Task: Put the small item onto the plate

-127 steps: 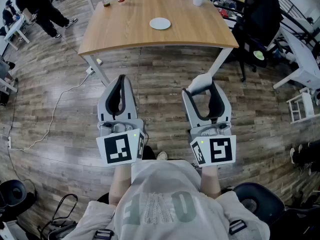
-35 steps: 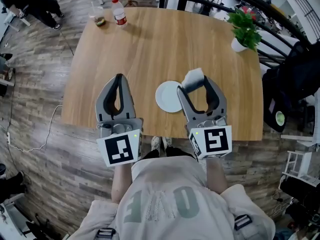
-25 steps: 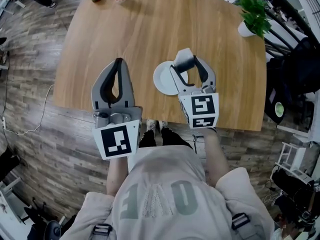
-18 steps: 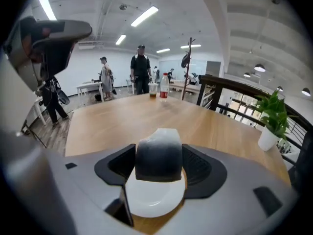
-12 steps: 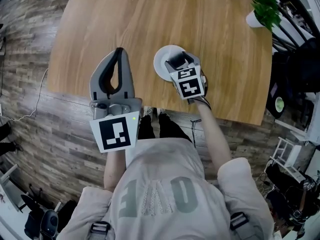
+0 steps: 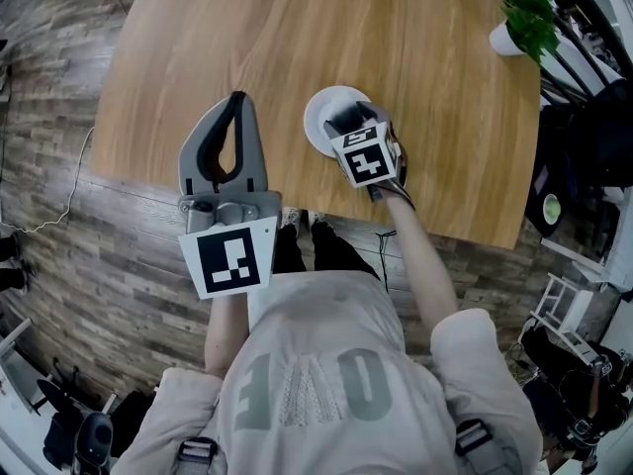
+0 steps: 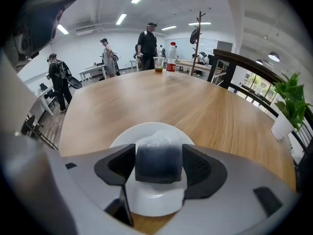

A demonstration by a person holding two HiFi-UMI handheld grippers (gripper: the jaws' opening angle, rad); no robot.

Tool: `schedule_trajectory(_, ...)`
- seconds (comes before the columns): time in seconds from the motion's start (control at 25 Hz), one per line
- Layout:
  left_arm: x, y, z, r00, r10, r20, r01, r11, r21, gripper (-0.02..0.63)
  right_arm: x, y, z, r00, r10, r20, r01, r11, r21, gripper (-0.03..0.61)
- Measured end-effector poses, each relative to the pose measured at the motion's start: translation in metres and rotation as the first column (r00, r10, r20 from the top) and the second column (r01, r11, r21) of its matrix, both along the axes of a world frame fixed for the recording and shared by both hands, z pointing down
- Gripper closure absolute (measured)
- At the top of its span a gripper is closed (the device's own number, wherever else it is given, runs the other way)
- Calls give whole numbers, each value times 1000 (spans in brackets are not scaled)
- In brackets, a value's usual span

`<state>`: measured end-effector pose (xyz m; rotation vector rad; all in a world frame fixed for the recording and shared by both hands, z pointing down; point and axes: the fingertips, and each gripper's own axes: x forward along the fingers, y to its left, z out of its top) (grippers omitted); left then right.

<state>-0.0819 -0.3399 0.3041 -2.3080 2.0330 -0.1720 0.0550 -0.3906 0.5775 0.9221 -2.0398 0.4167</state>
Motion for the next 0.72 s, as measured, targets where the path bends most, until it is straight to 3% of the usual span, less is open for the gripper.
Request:
schedule_trajectory(0.52,2,5,-4,1000,-22,-1,22,1000,16,604,-4,-1,8,999,-26,19,27,998,-55,272)
schedule_trajectory(0.72,5,12,-10,1000,-28,3,28,999,29,604,-5,-1,8,1000,23,16,-23,998,-50,272)
